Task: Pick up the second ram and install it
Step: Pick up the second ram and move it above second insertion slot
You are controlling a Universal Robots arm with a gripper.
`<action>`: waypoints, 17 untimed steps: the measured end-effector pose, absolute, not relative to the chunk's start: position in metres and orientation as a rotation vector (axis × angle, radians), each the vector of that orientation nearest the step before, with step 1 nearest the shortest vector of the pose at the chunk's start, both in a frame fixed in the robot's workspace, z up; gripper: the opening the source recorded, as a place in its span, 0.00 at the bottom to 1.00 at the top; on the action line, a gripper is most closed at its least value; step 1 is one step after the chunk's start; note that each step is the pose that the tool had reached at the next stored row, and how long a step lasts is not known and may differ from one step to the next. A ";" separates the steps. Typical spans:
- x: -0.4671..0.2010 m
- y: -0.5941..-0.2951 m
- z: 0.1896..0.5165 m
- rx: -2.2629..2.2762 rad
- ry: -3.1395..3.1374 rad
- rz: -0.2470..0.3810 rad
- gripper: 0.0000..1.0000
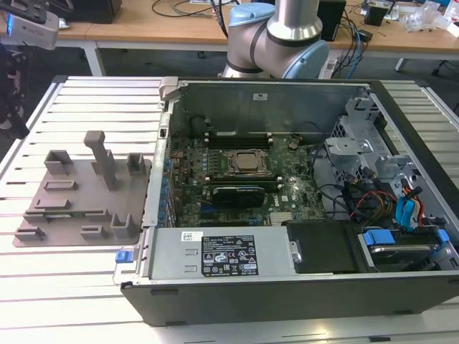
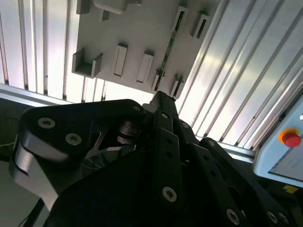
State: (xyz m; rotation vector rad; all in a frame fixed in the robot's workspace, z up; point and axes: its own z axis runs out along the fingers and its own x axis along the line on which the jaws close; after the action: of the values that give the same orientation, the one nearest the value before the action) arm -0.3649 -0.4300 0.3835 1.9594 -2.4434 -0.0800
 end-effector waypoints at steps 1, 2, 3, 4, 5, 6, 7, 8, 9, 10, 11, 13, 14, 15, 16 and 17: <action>-0.365 -0.430 0.383 1.980 -2.426 -0.080 0.10; -0.365 -0.430 0.383 1.997 -2.412 -0.080 0.10; -0.365 -0.430 0.383 2.017 -2.394 -0.080 0.10; -0.365 -0.430 0.383 2.033 -2.380 -0.080 0.10; -0.365 -0.430 0.383 2.042 -2.372 -0.079 0.10; -0.365 -0.430 0.383 2.056 -2.360 -0.079 0.10; -0.365 -0.430 0.383 2.078 -2.340 -0.079 0.10; -0.365 -0.430 0.383 2.101 -2.319 -0.079 0.10; -0.365 -0.430 0.383 2.127 -2.294 -0.079 0.10; -0.365 -0.430 0.383 2.142 -2.279 -0.079 0.10; -0.365 -0.430 0.383 2.160 -2.262 -0.078 0.10; -0.365 -0.430 0.383 2.191 -2.231 -0.078 0.10; -0.365 -0.430 0.383 2.206 -2.215 -0.078 0.10; -0.365 -0.430 0.383 2.226 -2.195 -0.078 0.10; -0.365 -0.430 0.383 2.241 -2.180 -0.078 0.10; -0.365 -0.430 0.383 2.250 -2.169 -0.077 0.10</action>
State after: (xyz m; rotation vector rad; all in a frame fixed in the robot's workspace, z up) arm -0.3649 -0.4300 0.3835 2.2501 -2.1695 -0.0775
